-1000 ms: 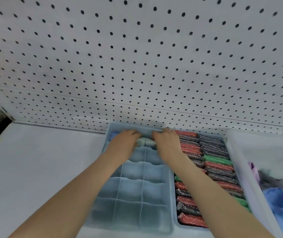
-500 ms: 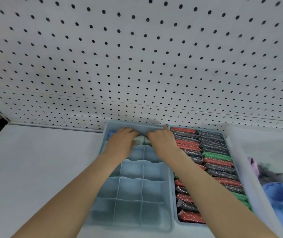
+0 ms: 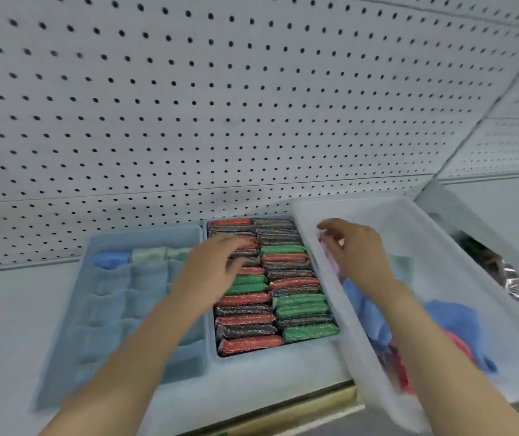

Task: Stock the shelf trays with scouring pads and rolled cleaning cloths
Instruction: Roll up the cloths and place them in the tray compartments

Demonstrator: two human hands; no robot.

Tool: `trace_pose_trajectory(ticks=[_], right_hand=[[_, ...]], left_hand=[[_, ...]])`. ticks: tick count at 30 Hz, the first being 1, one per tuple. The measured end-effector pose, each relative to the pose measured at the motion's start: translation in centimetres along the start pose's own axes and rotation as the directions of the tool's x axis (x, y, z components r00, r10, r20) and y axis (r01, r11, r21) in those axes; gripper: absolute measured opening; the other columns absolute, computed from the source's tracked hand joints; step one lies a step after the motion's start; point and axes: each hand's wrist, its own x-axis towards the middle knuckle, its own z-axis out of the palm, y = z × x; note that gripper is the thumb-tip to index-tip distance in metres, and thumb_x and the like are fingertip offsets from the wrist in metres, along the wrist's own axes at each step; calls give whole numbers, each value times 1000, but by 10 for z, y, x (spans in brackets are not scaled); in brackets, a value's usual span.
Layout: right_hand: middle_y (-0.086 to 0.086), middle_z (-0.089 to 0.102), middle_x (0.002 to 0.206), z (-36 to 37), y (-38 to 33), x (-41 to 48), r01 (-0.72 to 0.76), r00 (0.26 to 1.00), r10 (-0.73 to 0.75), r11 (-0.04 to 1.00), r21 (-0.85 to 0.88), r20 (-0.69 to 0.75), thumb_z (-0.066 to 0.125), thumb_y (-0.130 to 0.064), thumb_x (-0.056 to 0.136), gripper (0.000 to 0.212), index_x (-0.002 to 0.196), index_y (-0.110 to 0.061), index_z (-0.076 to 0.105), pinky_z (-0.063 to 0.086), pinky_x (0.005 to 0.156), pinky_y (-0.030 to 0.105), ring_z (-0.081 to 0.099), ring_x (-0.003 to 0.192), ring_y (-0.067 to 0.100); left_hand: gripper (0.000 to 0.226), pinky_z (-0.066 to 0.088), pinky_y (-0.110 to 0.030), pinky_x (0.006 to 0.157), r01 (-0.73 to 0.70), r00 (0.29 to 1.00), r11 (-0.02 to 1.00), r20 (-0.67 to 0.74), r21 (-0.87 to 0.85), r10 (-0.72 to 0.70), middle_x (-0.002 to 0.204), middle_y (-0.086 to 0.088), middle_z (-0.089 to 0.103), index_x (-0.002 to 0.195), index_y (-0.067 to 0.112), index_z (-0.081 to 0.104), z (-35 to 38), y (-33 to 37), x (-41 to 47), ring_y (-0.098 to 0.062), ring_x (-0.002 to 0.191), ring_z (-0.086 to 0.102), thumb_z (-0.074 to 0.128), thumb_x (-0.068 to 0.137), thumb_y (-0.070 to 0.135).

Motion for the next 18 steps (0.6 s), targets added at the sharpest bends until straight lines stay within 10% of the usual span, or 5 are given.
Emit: trace_pose_trajectory(ticks=[4, 7, 12, 18], right_hand=[[3, 71, 97, -9, 65, 3, -115, 982, 117, 993, -21, 147, 55, -2, 87, 40, 115, -27, 68, 50, 77, 33, 66, 87, 24], [5, 59, 118, 5, 73, 17, 141, 936, -102, 986, -92, 337, 56, 4, 82, 52, 121, -30, 66, 48, 84, 36, 57, 103, 25], [0, 57, 117, 5, 81, 42, 298, 884, -141, 905, -305, 445, 66, -21, 86, 14, 98, -23, 73, 45, 80, 30, 50, 110, 22], [-6, 66, 106, -57, 75, 56, 90, 976, -133, 967, 237, 172, 68, -14, 86, 14, 78, -23, 61, 39, 75, 20, 56, 94, 13]], left_hand=[[34, 38, -21, 98, -137, 990, 991, 43, -10, 137, 129, 10, 58, 128, 29, 60, 37, 54, 9, -10, 114, 56, 59, 95, 24], [37, 46, -27, 96, -218, 971, 976, 103, -10, 218, 129, 7, 58, 129, 28, 60, 63, 78, 13, -12, 111, 57, 59, 93, 19], [41, 48, -26, 94, -233, 969, 971, 94, 57, 227, 128, 5, 54, 131, 28, 57, 81, 88, 14, -12, 106, 57, 58, 93, 14], [35, 44, -21, 98, -89, 994, 996, 55, -23, 91, 127, 11, 57, 129, 26, 60, 67, 91, 6, -6, 110, 55, 56, 95, 18]])
